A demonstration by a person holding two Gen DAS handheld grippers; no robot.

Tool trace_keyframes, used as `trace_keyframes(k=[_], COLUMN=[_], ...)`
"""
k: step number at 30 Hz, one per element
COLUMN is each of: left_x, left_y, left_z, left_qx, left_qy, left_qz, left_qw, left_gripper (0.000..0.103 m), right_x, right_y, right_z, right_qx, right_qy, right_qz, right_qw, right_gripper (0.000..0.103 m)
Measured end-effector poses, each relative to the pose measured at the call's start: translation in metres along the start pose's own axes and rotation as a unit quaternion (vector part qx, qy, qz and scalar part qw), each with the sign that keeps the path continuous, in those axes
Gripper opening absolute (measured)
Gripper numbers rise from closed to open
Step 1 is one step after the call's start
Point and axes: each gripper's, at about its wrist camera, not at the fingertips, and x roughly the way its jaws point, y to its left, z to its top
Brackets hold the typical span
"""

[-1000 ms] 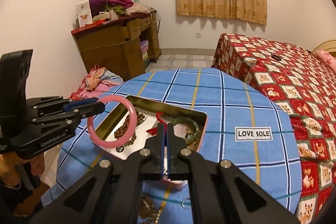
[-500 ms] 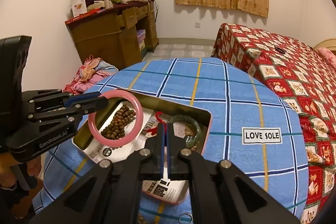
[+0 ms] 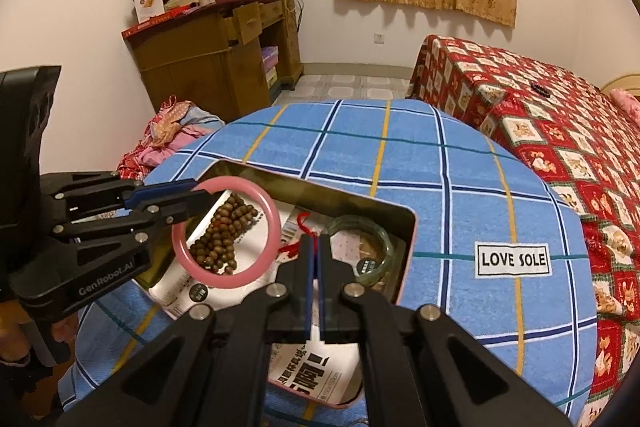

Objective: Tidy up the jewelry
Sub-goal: 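Carry the pink bangle and red tassel into the tin and open both tools, then move the left tool to the gold bead chain and close on it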

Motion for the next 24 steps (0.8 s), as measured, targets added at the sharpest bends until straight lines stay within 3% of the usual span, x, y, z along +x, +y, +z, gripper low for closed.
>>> trace_keyframes(k=[3,4,6,7,8,10,24], left_x=[0.001,0.0,-0.002,-0.006,-0.011,-0.015,-0.044], left_y=[-0.004,-0.004,-0.003,-0.002,-0.001,0.0,-0.01], left_z=[-0.002,-0.003,-0.003,-0.003,-0.003,-0.002,-0.053], left_qx=[0.003,-0.001,-0.008,-0.013,-0.02,-0.026,-0.019], left_qy=[0.001,0.001,-0.001,-0.012,-0.025,-0.026,-0.014], left_qz=[-0.004,-0.002,-0.001,0.003,0.008,-0.004,0.018], left_qw=[1.0,1.0,1.0,0.9998,0.9995,0.9993,0.9996], left_gripper=[0.013,0.019,0.054,0.073,0.075,0.075,0.075], right_x=[0.002,0.003,0.002,0.0,-0.001,-0.008,-0.041], right_y=[-0.002,-0.002,-0.004,-0.005,-0.006,-0.008,-0.031], right_z=[-0.003,-0.004,-0.006,-0.007,-0.008,-0.01,-0.051], right_qx=[0.002,0.003,0.004,0.007,0.009,0.01,0.042], right_qy=[0.001,0.002,0.001,-0.002,-0.005,-0.015,0.005], right_qz=[0.006,0.003,0.001,0.0,-0.003,-0.01,-0.048], right_qw=[1.0,1.0,1.0,1.0,1.0,1.0,0.998], right_gripper=[0.005,0.01,0.025,0.039,0.053,0.058,0.063])
